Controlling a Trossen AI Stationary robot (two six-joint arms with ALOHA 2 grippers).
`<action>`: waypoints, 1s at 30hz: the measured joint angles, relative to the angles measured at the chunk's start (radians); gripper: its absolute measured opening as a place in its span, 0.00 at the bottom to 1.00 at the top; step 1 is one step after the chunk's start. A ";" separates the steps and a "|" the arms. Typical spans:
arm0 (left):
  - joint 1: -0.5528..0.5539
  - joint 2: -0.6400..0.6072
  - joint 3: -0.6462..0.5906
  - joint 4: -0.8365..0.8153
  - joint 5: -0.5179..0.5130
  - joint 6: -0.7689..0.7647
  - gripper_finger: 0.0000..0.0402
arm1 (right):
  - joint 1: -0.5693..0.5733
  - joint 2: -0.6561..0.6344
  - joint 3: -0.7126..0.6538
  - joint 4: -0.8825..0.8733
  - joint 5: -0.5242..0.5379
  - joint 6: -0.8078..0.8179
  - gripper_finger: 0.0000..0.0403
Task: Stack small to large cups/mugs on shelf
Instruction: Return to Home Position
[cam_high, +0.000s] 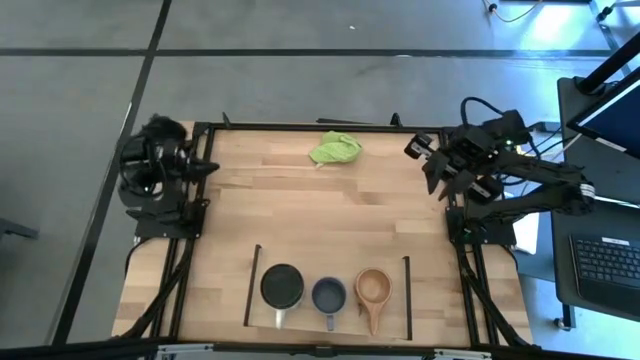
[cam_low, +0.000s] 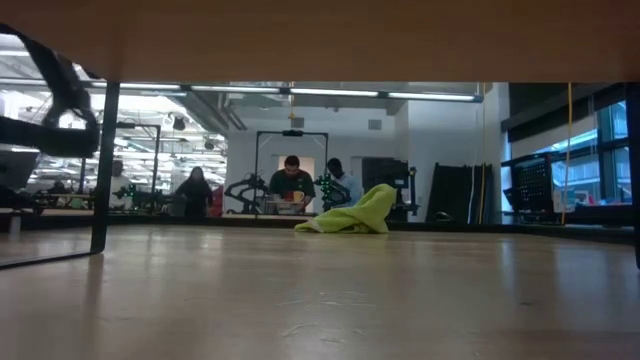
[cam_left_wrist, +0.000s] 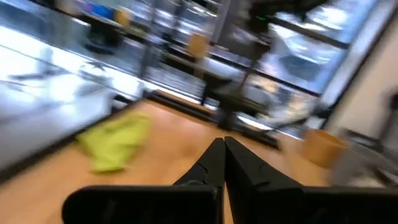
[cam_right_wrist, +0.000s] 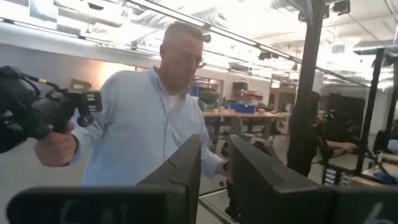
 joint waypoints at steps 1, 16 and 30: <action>-0.031 -0.014 0.003 0.006 0.001 0.022 0.00 | 0.000 0.007 0.000 0.011 0.000 0.012 0.21; 0.841 0.044 0.047 0.635 -0.006 0.755 0.00 | -0.001 0.020 0.000 0.020 0.028 -0.013 0.21; 1.530 0.148 0.026 0.669 -0.004 0.936 0.00 | -0.052 0.020 0.000 0.018 -0.015 -0.010 0.21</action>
